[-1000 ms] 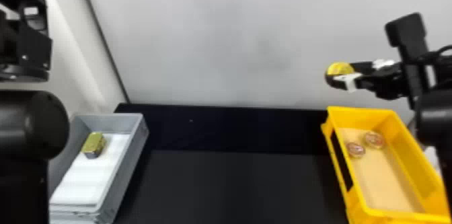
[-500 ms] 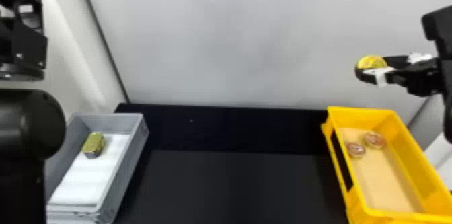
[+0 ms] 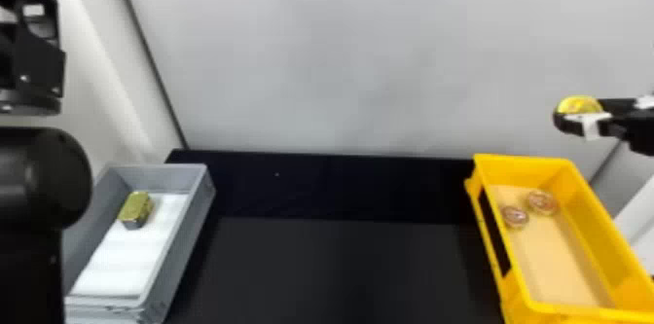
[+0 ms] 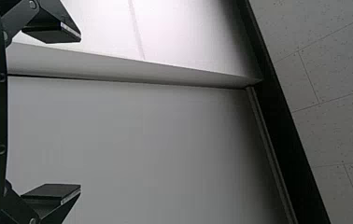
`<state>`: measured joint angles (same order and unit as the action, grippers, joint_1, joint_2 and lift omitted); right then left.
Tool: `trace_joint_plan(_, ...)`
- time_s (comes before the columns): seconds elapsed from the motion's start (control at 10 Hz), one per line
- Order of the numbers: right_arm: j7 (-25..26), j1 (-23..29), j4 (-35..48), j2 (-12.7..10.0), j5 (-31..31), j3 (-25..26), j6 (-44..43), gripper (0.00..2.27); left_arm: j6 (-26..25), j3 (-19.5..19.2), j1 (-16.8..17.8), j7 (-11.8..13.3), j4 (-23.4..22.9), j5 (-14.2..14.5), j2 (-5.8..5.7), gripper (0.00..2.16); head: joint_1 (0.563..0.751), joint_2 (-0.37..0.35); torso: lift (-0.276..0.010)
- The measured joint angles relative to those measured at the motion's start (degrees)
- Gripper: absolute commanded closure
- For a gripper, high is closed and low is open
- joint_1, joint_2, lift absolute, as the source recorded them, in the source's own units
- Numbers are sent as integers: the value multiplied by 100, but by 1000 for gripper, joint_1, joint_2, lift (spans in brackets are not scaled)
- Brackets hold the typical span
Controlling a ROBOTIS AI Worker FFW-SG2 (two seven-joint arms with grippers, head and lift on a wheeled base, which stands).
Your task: Pick up the round yellow can and place it in the yellow rectangular box
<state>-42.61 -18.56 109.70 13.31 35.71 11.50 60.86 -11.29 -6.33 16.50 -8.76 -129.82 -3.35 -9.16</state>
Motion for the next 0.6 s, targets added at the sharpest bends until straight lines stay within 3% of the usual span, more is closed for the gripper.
trace_joint_plan(0.6, 196, 209, -806, 16, -312, 658, -333, 727, -40, -17, 22, 15, -33, -9, -42, 140, 663, 54, -2)
